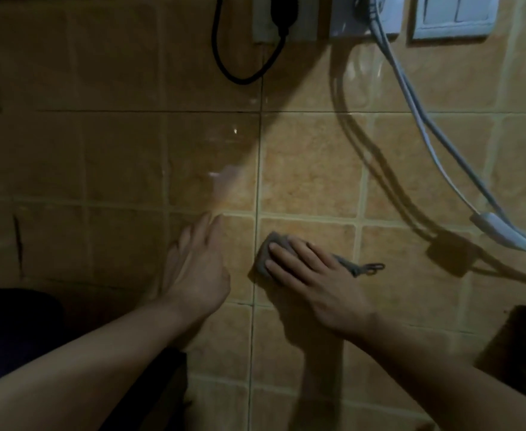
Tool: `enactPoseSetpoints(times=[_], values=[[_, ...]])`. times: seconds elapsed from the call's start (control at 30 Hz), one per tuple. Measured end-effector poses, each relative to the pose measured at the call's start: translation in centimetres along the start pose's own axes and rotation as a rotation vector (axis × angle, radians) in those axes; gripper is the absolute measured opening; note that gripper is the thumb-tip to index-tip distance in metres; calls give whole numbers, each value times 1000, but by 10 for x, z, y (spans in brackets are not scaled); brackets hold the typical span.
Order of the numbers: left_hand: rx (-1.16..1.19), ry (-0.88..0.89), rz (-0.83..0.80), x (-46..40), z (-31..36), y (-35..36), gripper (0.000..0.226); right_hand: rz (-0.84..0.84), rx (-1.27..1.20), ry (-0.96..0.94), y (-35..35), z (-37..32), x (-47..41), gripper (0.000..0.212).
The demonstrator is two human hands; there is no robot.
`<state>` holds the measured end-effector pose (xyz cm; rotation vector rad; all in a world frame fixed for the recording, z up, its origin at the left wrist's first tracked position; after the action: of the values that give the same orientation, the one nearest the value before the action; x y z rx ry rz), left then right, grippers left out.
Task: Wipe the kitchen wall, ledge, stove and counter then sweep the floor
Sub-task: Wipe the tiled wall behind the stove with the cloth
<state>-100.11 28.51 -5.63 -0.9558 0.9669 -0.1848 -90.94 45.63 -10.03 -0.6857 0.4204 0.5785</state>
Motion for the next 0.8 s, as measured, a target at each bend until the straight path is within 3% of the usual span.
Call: enactPoseSetpoints(times=[0.07,0.2,0.27,0.43,0.53,0.63,0.7,0.8], values=[[22,1,21,-3,-4,-2,79,7,50,2,-9,18,-20,66],[69,-35,89,-8,-16,-11,68,155,56,306,-43,64,-82,64],[27,-89,89,-6,-24,-10,68,195,35,342,-45,53,-95,63],[-14,-216,9,6,-38,4,70,40,4,-95,-5,-35,-64,64],[-4,-265,-50,7,-41,5,70,-25,21,-165,-6,-34,-70,63],[38,-316,-99,4,-43,-1,70,131,50,34,-40,5,-116,59],[78,-358,-124,3,-44,-2,74,129,25,166,-56,24,-147,54],[89,-397,-108,6,-45,2,76,145,-14,197,-53,14,-166,54]])
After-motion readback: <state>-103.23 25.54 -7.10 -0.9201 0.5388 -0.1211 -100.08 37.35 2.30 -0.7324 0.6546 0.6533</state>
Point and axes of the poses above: each hand's wrist, its own x-axis away from the middle knuckle, its own y-axis out of the palm, z = x × y, the point moved 4 cm from there along -x, towards the middle knuckle
